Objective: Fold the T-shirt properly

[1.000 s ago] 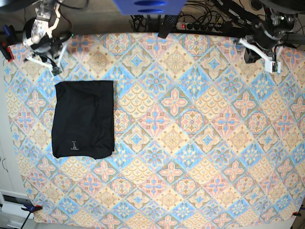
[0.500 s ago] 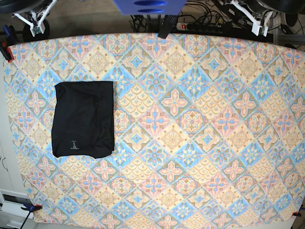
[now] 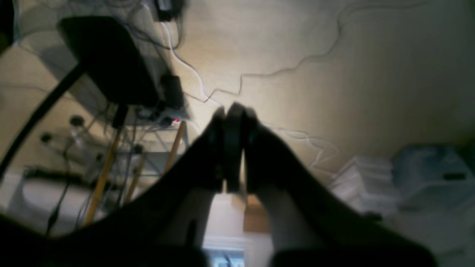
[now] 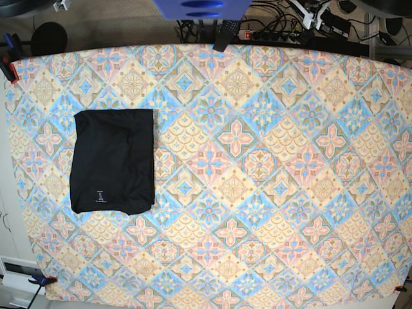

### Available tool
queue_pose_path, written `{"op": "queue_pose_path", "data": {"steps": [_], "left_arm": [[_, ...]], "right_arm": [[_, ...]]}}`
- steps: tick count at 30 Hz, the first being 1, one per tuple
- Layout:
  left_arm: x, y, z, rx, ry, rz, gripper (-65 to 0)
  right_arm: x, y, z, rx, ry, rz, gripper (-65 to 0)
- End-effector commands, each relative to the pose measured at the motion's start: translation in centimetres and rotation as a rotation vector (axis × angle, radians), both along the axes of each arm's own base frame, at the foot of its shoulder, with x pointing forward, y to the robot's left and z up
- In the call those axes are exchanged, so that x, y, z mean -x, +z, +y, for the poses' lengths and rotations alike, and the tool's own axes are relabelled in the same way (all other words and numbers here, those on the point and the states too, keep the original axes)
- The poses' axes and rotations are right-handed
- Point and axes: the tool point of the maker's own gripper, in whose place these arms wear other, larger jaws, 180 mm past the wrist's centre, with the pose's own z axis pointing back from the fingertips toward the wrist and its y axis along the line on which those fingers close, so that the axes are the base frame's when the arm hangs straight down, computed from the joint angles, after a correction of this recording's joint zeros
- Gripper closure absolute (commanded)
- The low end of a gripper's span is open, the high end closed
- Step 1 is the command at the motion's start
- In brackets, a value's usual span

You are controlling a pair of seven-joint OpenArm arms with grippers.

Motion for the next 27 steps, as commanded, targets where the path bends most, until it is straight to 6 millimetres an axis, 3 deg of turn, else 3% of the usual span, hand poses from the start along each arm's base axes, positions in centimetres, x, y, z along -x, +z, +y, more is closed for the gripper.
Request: {"op": "queue_pose_path", "data": {"steps": [1,4,9,14,21,27], "left_arm": [[0.7,-0.5,-0.7,0.017,-0.021,0.007,-0.2],[0.3,-2.4,-2.3,0.034,-0.094,-0.005,-0.2],[0.3,-5.3,-2.1,0.027,-0.067,0.005,-0.2],[0.0,-7.5,-3.5,0.052,-0.094,-0.032,-0.2],[-0.4,-8.2,-6.0,0.039,-0.203,-0.077,-0.3],[-1.1,-8.6,-6.6,-0.006,-0.211,-0.09,-0.3]], "right_arm": [[1.1,-0.5,0.8,-0.038,-0.002,0.021,0.0],[1.8,-3.2,3.4,-0.114,0.001,0.022,0.0],[2.6,-5.9,5.5,-0.159,-0.053,-0.01,0.0],[0.9,-8.1,8.0,-0.208,-0.123,-0.048,0.0],[-2.1,-10.8,11.7,-0.148,-0.212,-0.111,0.0],[-3.8,-11.6,11.8,-0.112,-0.221,-0.122,0.0]]}}
